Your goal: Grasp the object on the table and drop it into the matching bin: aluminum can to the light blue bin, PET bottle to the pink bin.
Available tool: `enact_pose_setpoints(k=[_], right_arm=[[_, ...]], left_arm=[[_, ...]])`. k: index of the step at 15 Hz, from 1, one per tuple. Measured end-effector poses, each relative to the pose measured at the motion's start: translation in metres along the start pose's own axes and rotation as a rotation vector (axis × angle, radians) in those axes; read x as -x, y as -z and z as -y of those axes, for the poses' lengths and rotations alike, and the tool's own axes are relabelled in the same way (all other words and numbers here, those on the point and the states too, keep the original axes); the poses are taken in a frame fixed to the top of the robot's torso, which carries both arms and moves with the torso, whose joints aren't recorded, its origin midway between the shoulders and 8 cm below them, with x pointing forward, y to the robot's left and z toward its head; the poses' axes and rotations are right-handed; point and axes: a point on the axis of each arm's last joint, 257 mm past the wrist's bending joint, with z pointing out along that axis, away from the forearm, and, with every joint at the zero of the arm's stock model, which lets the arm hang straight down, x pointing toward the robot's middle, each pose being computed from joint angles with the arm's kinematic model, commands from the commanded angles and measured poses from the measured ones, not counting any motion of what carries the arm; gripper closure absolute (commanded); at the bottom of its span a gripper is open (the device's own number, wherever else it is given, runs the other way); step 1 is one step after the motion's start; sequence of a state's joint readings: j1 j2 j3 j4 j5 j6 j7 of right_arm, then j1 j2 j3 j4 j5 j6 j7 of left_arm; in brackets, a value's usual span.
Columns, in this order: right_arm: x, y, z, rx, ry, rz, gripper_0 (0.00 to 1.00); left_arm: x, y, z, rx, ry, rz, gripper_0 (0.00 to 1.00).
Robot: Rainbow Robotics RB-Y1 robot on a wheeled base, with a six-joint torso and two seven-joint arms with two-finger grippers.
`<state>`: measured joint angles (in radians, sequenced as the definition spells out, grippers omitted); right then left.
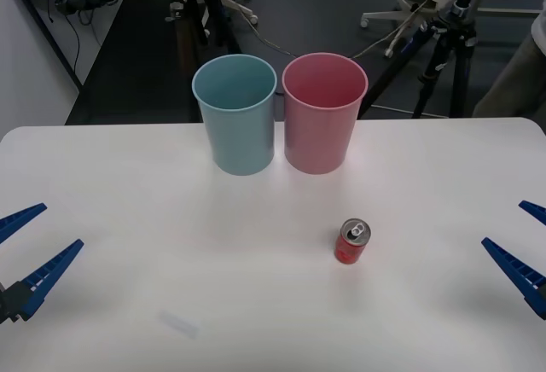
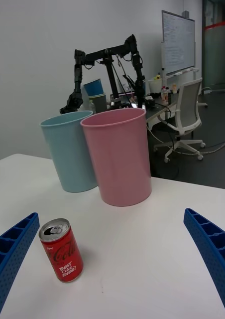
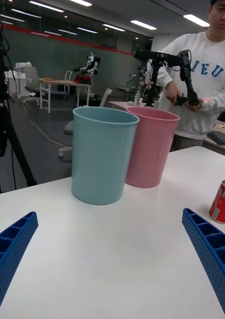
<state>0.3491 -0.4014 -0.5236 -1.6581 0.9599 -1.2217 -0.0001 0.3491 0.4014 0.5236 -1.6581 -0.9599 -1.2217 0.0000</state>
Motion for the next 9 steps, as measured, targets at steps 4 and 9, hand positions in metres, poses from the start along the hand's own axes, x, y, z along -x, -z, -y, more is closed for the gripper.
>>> enact_pose_setpoints(k=[4,9], right_arm=[[-0.012,0.002,-0.002,-0.021,-0.031,0.002,0.00],[-0.041,0.006,-0.014,-0.021,-0.064,-0.036,0.00]], left_arm=[[0.000,0.000,0.000,0.000,0.000,0.000,0.00],[0.000,0.000,0.000,0.000,0.000,0.000,0.00]])
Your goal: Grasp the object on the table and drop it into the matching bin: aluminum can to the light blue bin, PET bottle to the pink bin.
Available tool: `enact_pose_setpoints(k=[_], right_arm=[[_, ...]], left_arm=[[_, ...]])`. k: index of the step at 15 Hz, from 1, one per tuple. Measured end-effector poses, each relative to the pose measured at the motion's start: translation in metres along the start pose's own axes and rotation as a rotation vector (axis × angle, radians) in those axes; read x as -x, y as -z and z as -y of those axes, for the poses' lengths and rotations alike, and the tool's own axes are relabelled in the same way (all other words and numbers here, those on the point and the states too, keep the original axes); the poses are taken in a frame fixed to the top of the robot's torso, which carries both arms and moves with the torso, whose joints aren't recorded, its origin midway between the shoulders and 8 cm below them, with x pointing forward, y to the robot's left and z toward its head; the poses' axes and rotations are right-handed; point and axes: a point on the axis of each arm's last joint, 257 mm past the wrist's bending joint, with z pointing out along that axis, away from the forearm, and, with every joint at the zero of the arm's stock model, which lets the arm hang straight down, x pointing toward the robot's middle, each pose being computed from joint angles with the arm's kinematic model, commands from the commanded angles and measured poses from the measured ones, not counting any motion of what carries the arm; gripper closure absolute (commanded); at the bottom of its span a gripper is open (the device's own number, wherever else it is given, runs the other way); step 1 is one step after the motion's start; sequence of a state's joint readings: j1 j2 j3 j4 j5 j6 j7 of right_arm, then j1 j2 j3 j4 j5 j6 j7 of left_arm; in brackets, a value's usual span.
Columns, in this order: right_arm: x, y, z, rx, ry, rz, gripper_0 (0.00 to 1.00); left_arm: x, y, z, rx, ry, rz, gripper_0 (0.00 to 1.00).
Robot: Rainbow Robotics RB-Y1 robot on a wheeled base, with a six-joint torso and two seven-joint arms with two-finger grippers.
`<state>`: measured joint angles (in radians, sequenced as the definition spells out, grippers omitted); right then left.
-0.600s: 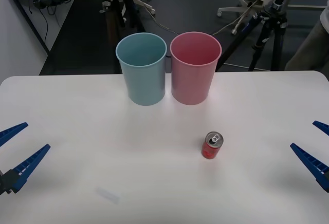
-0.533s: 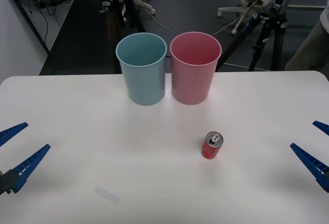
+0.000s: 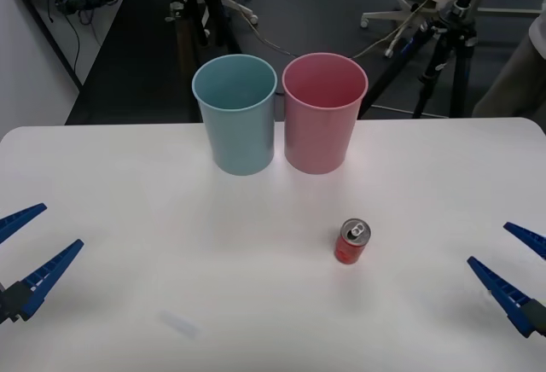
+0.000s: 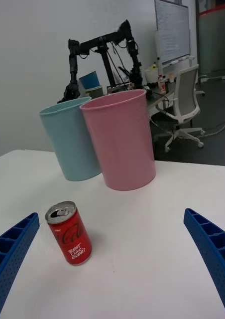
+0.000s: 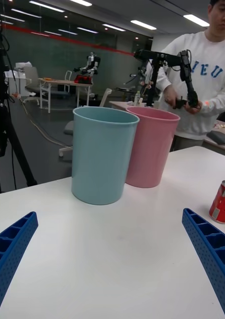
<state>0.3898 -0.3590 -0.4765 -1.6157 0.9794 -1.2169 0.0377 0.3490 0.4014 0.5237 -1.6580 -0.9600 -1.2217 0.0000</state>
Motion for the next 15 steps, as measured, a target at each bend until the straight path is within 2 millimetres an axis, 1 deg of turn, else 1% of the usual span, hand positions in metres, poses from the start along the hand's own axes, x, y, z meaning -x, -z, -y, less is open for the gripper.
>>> enact_pose_setpoints(k=[4,8,12,15], right_arm=[[-0.035,-0.002,-0.008,0.005,0.054,-0.036,0.00],[-0.068,-0.011,-0.029,0.043,0.097,-0.054,0.00],[-0.089,-0.028,-0.050,0.055,0.145,-0.054,0.00],[-0.099,-0.048,-0.063,0.062,0.141,-0.051,0.00]], left_arm=[[0.000,0.000,0.000,0.000,0.000,0.000,0.00],[0.000,0.000,0.000,0.000,0.000,0.000,0.00],[0.000,0.000,0.000,0.000,0.000,0.000,0.00],[0.000,0.000,0.000,0.000,0.000,0.000,0.00]])
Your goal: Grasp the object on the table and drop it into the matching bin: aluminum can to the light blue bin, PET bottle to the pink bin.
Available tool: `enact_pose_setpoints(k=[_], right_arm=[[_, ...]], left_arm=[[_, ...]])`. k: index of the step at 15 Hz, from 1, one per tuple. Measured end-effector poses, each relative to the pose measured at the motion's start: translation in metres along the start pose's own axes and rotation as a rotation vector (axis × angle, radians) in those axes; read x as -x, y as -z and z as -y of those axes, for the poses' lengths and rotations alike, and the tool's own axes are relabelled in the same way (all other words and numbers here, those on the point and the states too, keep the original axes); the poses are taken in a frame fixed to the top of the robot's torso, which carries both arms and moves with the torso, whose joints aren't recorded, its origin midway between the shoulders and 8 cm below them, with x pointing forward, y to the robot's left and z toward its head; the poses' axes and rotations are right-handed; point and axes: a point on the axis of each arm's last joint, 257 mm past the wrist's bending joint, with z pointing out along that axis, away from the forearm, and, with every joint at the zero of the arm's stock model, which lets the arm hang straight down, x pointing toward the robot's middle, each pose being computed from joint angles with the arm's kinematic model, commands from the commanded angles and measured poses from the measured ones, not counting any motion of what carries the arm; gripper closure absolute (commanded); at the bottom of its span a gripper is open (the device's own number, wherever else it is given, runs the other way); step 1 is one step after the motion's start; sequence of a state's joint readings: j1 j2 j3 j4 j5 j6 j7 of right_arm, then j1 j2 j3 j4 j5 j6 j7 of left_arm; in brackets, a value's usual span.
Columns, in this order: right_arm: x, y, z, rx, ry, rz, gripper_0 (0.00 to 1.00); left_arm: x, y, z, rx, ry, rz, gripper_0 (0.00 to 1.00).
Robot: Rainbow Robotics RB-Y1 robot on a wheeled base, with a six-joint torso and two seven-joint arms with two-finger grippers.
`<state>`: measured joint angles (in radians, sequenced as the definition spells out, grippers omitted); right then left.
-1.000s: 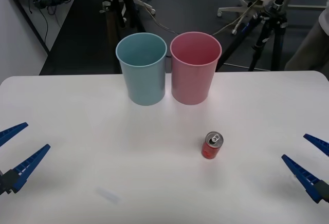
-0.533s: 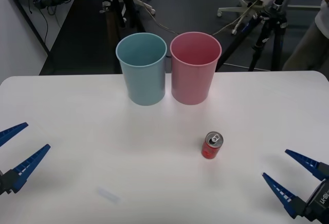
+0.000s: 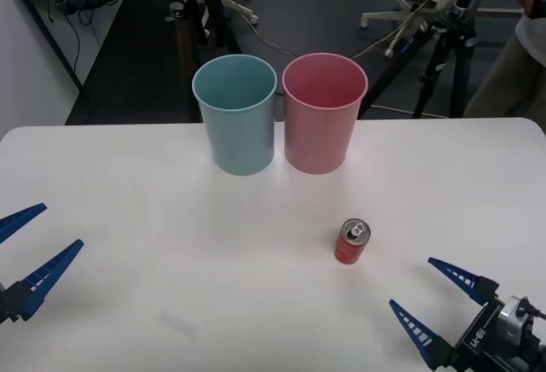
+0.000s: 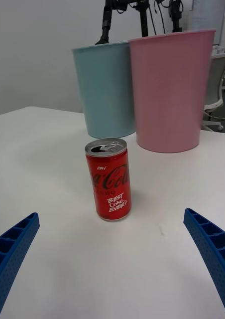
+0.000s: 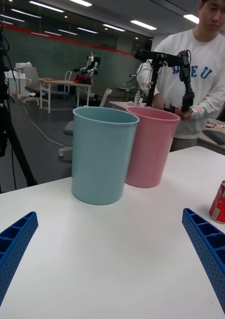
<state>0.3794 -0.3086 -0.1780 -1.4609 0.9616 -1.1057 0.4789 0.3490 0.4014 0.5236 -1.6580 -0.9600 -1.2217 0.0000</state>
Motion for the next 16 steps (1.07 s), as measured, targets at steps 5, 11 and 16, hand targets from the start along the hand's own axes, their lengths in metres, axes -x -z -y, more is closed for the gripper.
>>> enact_pose_setpoints(k=[5,11,16], right_arm=[[-0.006,-0.040,-0.006,-0.023,0.014,-0.003,0.00],[-0.014,-0.074,-0.009,-0.055,0.044,-0.030,0.00],[-0.021,-0.097,-0.010,-0.076,0.056,-0.061,0.00]], left_arm=[[0.000,0.000,0.000,0.000,0.000,0.000,0.00],[0.000,0.000,0.000,0.000,0.000,0.000,0.00],[0.000,0.000,0.000,0.000,0.000,0.000,0.00]])
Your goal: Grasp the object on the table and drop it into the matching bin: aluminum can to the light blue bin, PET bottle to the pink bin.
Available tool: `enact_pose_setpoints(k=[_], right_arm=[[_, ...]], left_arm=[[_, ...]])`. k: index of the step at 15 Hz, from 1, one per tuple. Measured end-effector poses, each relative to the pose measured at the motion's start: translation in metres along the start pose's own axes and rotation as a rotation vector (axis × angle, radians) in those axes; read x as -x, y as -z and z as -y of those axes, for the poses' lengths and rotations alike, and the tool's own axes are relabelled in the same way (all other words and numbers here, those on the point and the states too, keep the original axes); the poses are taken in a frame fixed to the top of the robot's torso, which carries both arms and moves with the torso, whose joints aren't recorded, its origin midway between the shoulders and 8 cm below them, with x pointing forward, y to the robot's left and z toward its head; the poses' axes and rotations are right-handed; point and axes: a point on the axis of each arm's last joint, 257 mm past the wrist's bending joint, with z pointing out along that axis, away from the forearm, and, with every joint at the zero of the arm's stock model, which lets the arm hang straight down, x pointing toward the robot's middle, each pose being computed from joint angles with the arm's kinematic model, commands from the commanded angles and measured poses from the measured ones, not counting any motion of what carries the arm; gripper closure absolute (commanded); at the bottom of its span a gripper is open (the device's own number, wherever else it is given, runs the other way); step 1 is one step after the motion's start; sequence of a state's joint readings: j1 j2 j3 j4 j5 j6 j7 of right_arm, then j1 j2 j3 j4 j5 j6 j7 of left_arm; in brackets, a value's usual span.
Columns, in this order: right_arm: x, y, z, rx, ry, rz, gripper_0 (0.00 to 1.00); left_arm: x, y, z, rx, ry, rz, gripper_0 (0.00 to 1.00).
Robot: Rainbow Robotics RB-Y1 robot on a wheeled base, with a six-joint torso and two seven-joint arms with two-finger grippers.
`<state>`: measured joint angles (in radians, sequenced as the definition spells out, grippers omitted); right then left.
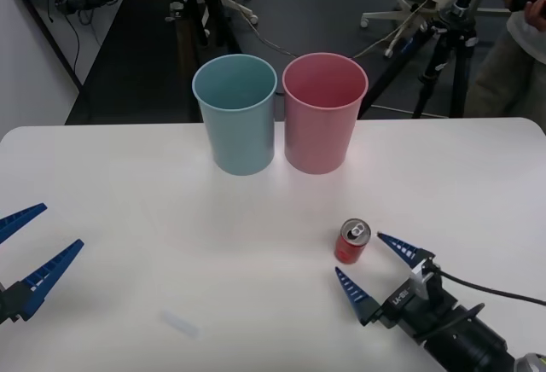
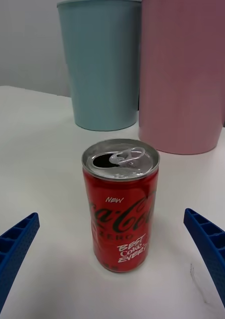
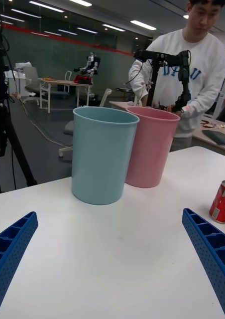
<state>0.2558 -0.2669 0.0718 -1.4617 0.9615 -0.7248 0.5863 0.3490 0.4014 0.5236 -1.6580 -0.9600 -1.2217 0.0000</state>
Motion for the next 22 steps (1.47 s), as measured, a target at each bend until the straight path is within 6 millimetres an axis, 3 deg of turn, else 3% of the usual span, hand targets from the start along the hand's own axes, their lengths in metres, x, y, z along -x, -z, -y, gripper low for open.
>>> enact_pose_setpoints(k=[9,17,18,19,22], right_arm=[[0.003,-0.037,-0.007,-0.020,0.002,-0.025,0.00],[0.007,-0.053,-0.001,-0.044,0.018,-0.036,0.00],[0.007,-0.053,-0.001,-0.045,0.018,-0.037,0.35],[0.007,-0.053,-0.001,-0.046,0.019,-0.037,0.96],[0.007,-0.054,-0.001,-0.045,0.018,-0.037,1.00]], left_arm=[[0.000,0.000,0.000,0.000,0.000,0.000,0.00],[0.000,0.000,0.000,0.000,0.000,0.000,0.00],[0.000,0.000,0.000,0.000,0.000,0.000,0.00],[0.000,0.000,0.000,0.000,0.000,0.000,0.00],[0.000,0.000,0.000,0.000,0.000,0.000,0.00]])
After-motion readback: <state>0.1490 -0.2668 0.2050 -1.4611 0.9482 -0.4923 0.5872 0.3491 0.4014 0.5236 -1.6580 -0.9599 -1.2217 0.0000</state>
